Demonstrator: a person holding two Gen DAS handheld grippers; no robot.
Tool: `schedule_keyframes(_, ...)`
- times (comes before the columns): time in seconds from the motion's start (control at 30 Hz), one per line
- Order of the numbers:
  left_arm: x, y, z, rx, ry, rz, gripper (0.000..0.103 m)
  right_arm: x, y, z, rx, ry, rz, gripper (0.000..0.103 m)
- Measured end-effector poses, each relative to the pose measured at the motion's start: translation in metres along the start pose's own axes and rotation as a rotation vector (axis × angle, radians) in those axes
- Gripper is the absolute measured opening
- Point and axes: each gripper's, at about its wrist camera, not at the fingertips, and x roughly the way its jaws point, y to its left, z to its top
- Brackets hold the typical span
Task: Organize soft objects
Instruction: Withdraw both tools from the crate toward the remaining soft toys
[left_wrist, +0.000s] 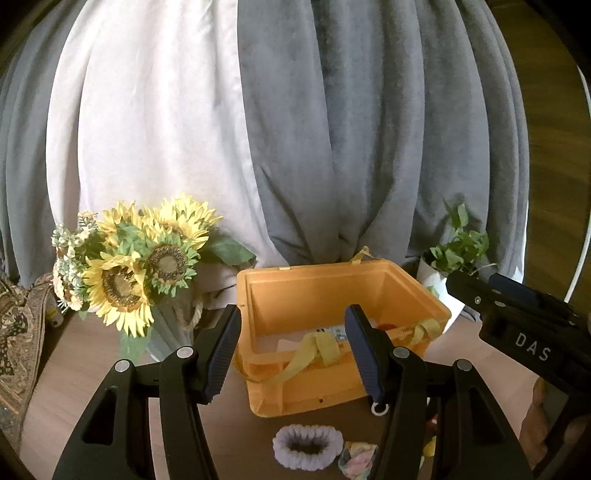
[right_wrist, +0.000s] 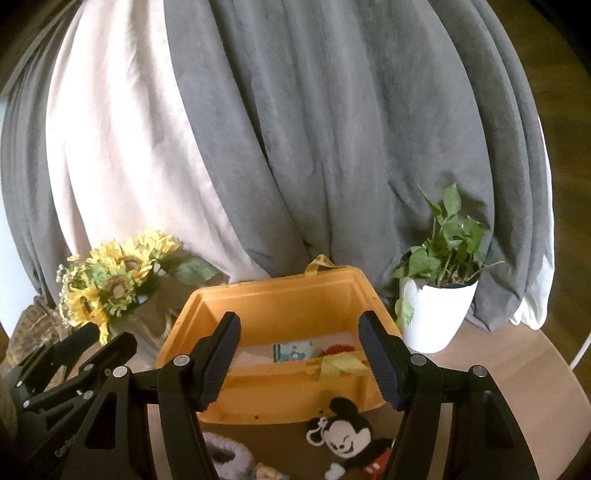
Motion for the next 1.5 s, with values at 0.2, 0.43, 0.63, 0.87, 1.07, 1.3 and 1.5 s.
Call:
schedule_keyframes(0.2,-0.017,0.006,-0.008,0.011,0.002,-0.022,0.058,-0.018,0.008,-0.01,0.015,-0.006,-0.016,0.068)
schedule_keyframes(0.43,-0.034,0.012,-0.019,0.041,0.008,-0.042,0.058,-0.037,0.019,-0.024,0.029,0.001,-0.04,0.068)
schedule_keyframes(0.63,-0.043,0.016,-0.031,0.057,0.03,-0.068,0.058,-0.049,0.025,-0.039,0.047,0.017,-0.066,0.068)
schedule_keyframes(0.87,-0.048,0.021,-0.047,0.074,0.066,-0.098,0.058,-0.059,0.03,-0.057,0.07,0.048,-0.09,0.068)
schedule_keyframes(1.07,-0.047,0.023,-0.062,0.084,0.105,-0.116,0.058,-0.062,0.033,-0.074,0.079,0.085,-0.1,0.068)
schedule_keyframes(1.3,-0.04,0.023,-0.082,0.107,0.162,-0.121,0.058,-0.057,0.033,-0.094,0.096,0.137,-0.105,0.068)
schedule_keyframes(1.5,-0.029,0.024,-0.1,0.119,0.208,-0.123,0.058,-0.046,0.031,-0.115,0.112,0.191,-0.114,0.068)
